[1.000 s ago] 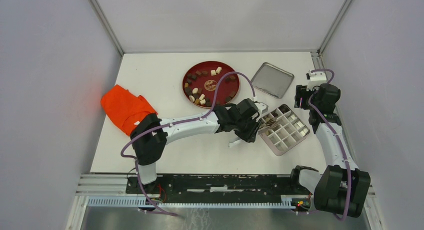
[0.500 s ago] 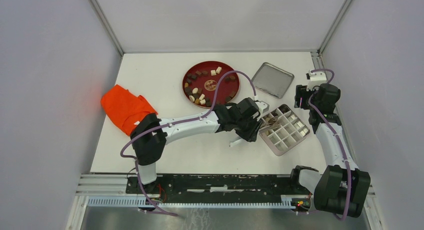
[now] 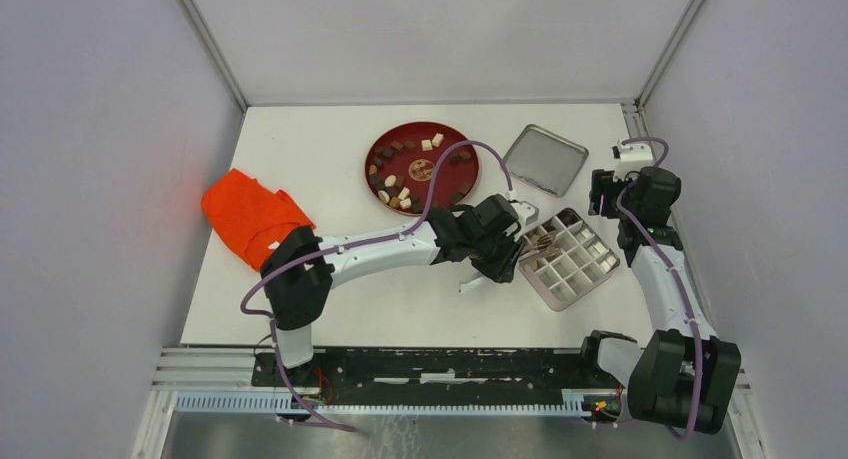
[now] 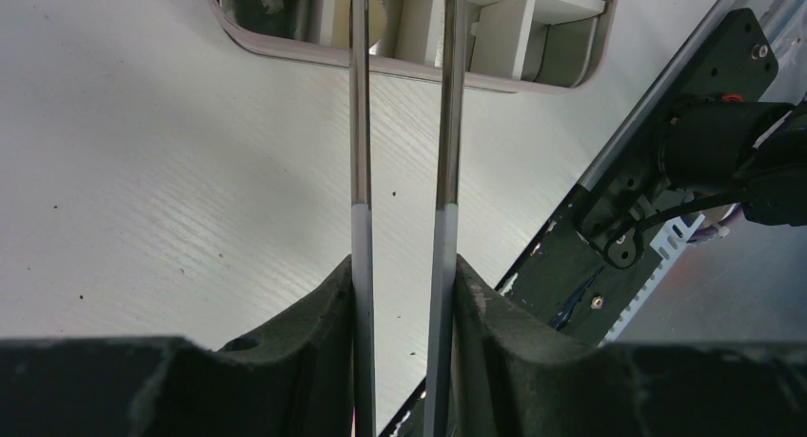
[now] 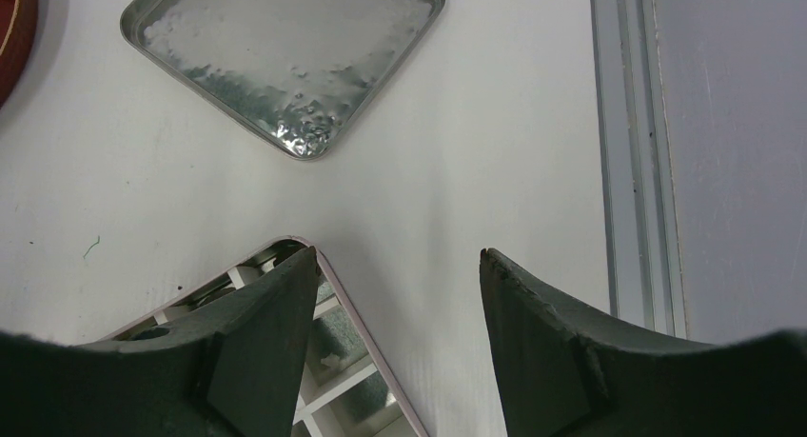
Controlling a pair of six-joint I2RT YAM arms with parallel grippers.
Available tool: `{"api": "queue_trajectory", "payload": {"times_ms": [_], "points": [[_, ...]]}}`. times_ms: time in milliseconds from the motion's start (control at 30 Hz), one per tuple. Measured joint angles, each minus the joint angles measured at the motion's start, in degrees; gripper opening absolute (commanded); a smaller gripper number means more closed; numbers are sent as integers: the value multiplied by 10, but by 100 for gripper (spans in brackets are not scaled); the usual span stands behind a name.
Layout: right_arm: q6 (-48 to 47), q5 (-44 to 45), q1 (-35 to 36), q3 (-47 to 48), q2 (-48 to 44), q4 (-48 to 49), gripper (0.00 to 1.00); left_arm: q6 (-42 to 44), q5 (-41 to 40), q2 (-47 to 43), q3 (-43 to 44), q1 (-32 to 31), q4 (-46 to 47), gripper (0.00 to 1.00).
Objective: Pack the chocolate
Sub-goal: Place the fake chocolate in the packing box, then pick up the fake chocolate from the plate.
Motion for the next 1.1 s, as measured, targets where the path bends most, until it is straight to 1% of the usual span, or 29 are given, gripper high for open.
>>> {"api": "queue_trajectory", "payload": {"times_ms": [400,767,933,1033,1100], "points": [[0,0,0,0,0,0,69,0,0,0,0,0,0,42],[0,0,0,0,0,0,69,0,-7,-8,-1,1,0,39],[0,0,0,0,0,0,69,0,5,-66,-29,18,10,39],[0,0,0,0,0,0,69,0,17,-117,-54,50,18,39],[0,0,0,0,0,0,69,0,22,-147,-70,83,23,39]]}}
